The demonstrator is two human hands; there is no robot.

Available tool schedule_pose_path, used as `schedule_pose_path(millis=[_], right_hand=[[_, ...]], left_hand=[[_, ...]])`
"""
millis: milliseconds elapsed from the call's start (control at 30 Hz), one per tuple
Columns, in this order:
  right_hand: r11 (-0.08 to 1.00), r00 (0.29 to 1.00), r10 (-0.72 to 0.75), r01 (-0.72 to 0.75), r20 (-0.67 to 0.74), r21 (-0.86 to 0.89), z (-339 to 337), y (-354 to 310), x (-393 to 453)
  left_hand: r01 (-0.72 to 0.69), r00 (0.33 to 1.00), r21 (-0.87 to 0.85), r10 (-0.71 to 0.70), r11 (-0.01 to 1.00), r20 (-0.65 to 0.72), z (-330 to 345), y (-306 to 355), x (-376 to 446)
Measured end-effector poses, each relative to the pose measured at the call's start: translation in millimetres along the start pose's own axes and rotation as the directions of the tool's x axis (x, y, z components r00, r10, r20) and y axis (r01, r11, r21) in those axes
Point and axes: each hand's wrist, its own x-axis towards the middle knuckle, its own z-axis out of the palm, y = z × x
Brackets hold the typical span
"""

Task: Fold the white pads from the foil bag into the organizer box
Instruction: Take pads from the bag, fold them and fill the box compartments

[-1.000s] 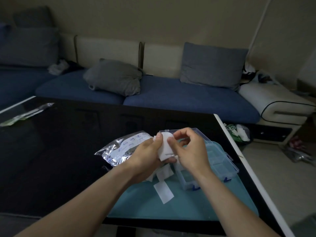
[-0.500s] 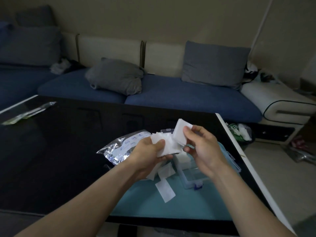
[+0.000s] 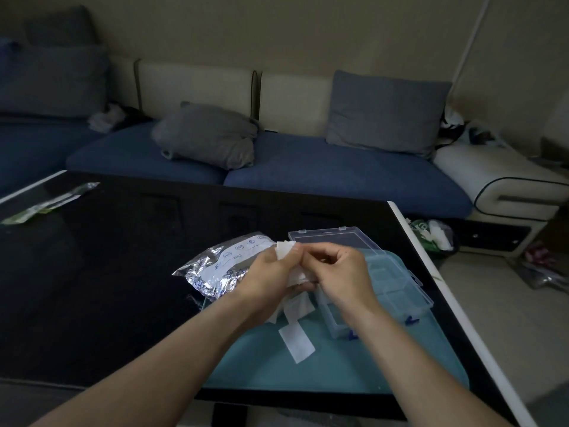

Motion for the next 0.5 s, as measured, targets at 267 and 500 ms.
schedule_pose_path(millis=[267,500], right_hand=[[0.983,0.995,0.066,-0.053,0.072,-0.175,-24.9,-7.6,6.3],[0.976,0.986,0.163,-0.154,-0.045,0.153,-49.7,-8.9,14.4]], left_hand=[[0.007,0.999,-0.154,0.0,0.988,0.046,-5.7,12.8,-5.0],[-0.005,0.999,-0.136,0.001,0.991,-0.034,-9.8,7.4,-0.1]])
